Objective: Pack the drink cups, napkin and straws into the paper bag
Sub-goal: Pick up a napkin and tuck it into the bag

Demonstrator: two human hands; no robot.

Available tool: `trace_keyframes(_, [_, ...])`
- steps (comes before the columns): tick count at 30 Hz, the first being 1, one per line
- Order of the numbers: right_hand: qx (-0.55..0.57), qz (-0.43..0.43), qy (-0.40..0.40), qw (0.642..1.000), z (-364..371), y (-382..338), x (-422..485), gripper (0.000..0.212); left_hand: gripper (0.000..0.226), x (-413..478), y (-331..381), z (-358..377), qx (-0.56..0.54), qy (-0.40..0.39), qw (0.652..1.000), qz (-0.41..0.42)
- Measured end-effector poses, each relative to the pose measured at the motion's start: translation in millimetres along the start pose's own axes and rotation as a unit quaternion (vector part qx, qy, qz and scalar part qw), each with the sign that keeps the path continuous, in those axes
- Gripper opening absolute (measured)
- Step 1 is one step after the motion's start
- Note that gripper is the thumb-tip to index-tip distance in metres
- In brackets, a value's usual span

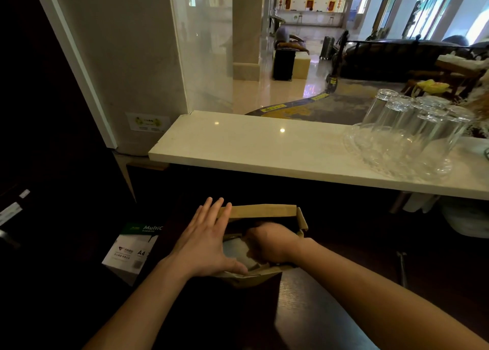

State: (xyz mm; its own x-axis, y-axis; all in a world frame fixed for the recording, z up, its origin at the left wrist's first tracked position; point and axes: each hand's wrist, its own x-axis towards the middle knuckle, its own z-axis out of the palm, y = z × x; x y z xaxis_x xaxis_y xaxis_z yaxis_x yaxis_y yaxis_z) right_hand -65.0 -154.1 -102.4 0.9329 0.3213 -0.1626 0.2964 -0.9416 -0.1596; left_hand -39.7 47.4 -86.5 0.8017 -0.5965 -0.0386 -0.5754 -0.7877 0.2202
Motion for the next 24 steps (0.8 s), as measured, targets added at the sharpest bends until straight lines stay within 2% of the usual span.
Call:
trace_keyframes(3, [0.067,-0.006,0.047,0.997,-21.6,-7.4,-20.1,0.031,0.141,-0.8,0.1,-0.2,0.001,-0.002,1.000,-0.002])
trace_keyframes(5, [0.158,0.005,0.105,0.982,-36.2,-8.5,-38.1,0.023,0.140,-1.0,2.1,-0.6,0.004,-0.003,1.000,-0.007])
trace_keyframes(7, [0.264,0.034,0.178,0.947,-47.1,-3.4,-58.1,0.016,0.139,-1.1,5.0,-1.3,0.001,0.001,1.000,-0.016])
trace_keyframes(9, [0.369,0.066,0.258,0.890,-52.3,10.1,-78.2,0.008,0.137,-1.4,8.5,-2.9,0.000,0.002,1.000,-0.025])
trace_keyframes(11, [0.427,0.115,0.316,0.839,-52.0,33.4,-97.2,0.010,0.137,-1.1,12.4,-4.3,0.008,0.005,0.999,-0.030])
trace_keyframes(12, [0.432,0.147,0.331,0.826,-48.4,48.3,-105.6,0.011,0.137,-0.6,14.6,-4.7,0.014,0.006,0.999,-0.031])
trace_keyframes(16, [0.310,0.326,0.317,0.835,-9.2,118.3,-137.4,0.005,0.137,2.0,21.5,-1.3,0.031,0.011,0.999,-0.033])
trace_keyframes(19, [0.232,0.448,0.275,0.818,32.6,163.2,-165.1,0.019,0.140,3.6,21.1,3.4,0.025,0.013,0.999,-0.026])
trace_keyframes(24, [0.193,0.558,0.161,0.791,83.1,198.9,-201.4,0.030,0.142,3.4,21.5,3.9,0.023,0.007,1.000,-0.018])
